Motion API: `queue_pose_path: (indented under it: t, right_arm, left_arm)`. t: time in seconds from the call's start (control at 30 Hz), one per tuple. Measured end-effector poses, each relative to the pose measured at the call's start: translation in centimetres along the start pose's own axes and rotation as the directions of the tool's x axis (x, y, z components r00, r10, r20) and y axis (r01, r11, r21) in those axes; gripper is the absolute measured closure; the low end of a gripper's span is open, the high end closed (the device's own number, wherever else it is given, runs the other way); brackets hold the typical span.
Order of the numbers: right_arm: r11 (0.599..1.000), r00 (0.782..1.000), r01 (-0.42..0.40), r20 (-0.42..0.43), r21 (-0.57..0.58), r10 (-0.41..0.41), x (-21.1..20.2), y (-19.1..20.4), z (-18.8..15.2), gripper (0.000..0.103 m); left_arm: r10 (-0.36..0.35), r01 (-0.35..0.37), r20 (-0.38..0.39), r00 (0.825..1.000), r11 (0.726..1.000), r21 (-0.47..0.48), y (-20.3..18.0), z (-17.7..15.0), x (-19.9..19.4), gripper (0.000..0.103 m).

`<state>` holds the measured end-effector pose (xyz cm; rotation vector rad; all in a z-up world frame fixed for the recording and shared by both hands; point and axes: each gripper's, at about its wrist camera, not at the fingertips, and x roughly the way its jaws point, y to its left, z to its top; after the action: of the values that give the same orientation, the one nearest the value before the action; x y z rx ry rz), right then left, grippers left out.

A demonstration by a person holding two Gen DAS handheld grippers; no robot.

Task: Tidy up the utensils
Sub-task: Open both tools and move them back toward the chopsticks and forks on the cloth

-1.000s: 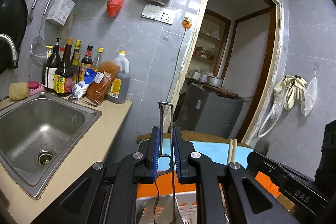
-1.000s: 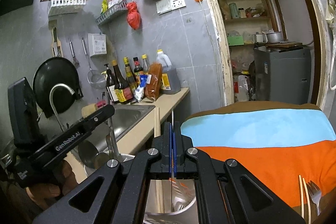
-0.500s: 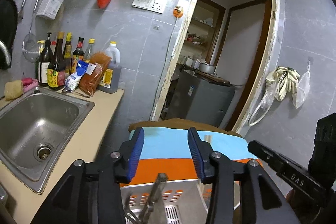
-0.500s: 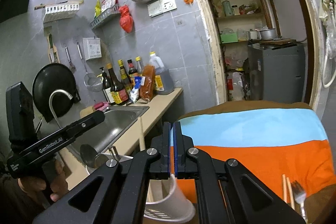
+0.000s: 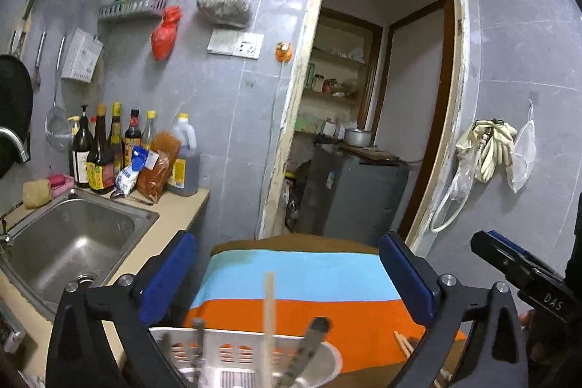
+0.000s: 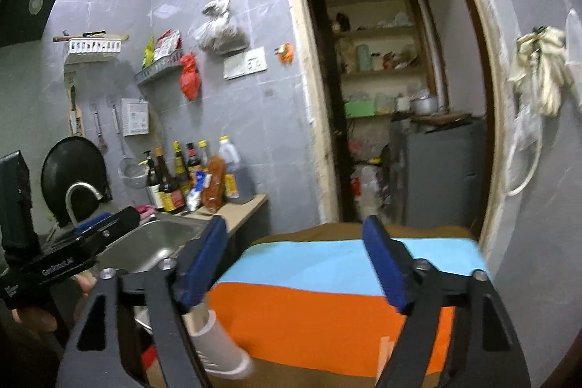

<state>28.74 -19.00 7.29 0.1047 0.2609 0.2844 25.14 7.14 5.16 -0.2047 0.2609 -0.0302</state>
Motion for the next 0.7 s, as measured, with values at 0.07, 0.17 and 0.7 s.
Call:
queue_pose_path:
  t: [0.07, 0.17, 0.7]
  right_arm:
    - [1.0, 1.0, 0.021, 0.006, -0.002, -0.021, -0.8, -1.5, 0.4, 0.017]
    - [0.999, 0.999, 0.043, 0.001, -0.02, -0.043, -1.6, -3.3, 0.8, 0.014]
    - [0.994, 0.984, 0.105, -0.142, -0.001, -0.104, -2.2, -13.9, -3.0, 0.013]
  left_arm:
    - [0.008, -0.008, 0.002, 1.0, 1.0, 0.015, -1.7, -0.3, -0.1, 0.001]
    - [0.021, -0.021, 0.007, 1.0, 0.999, 0.039, -4.2, -1.2, -0.2, 0.001]
    - [0.031, -0.023, -0.101, 0.994, 0.997, 0.077, -12.9, -6.2, 2.1, 0.001]
